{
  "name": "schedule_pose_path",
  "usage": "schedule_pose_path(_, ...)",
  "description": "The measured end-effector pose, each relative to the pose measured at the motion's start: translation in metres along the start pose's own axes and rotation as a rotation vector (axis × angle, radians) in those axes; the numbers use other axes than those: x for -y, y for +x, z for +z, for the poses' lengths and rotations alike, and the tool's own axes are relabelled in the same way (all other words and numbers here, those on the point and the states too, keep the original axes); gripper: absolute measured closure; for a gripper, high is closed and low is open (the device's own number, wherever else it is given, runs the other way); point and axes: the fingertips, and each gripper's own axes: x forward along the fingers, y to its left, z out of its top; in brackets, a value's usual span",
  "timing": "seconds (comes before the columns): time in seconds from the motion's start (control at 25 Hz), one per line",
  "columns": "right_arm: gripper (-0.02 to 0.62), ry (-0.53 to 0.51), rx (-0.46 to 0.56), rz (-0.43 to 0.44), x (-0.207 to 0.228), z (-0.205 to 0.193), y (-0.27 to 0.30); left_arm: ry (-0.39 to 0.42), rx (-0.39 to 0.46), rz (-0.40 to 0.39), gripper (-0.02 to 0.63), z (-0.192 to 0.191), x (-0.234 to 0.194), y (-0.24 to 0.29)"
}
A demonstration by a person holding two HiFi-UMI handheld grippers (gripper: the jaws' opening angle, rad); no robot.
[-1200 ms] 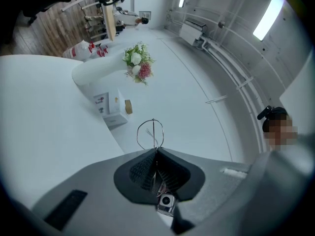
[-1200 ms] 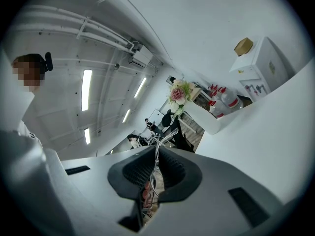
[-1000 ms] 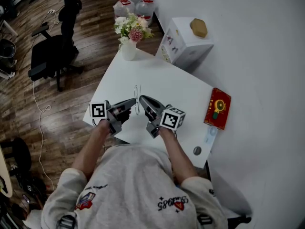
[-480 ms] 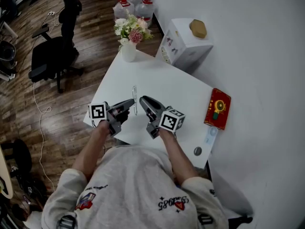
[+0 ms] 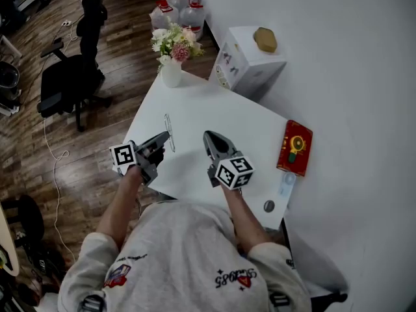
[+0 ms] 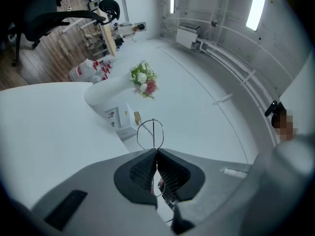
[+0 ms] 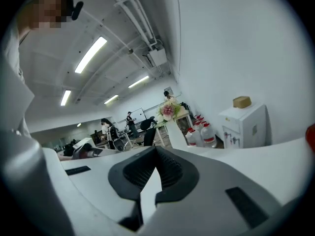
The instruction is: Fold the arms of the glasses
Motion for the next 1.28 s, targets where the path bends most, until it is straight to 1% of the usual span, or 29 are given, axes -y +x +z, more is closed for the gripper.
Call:
schedule_pose_path(0.16, 0.594, -0.125, 0.036, -0.073, 0.005, 0.01, -0.009, -0.018, 0.017, 0.013, 0.6, 0.004, -0.003, -0.006)
schedule_pose_path(0.36, 0.595, -0.182, 0.064, -0.118, 0.01, 0.018, -0.017, -0.027, 0.039, -0.001, 0.6, 0.008, -0.001, -0.008)
schedule_pose_path(0.72, 0.595, -0.198, 0.056, -0.143, 0.009, 0.015, -0.023, -0.033, 0.036, 0.01, 0.6, 0.005, -0.003, -0.012)
schedule_pose_path(0.84, 0.595, -0.2, 0.058, -0.143, 0.009, 0.014, -0.024, -0.056, 0.042, 0.01, 0.598, 0.003, -0.003, -0.012)
schedule_pose_path(1.28, 0.595, -0.192, 0.051, -0.13, 0.008, 0.009, -0.023, -0.056, 0.036, 0.006, 0.598, 0.002, -0.005, -0.011)
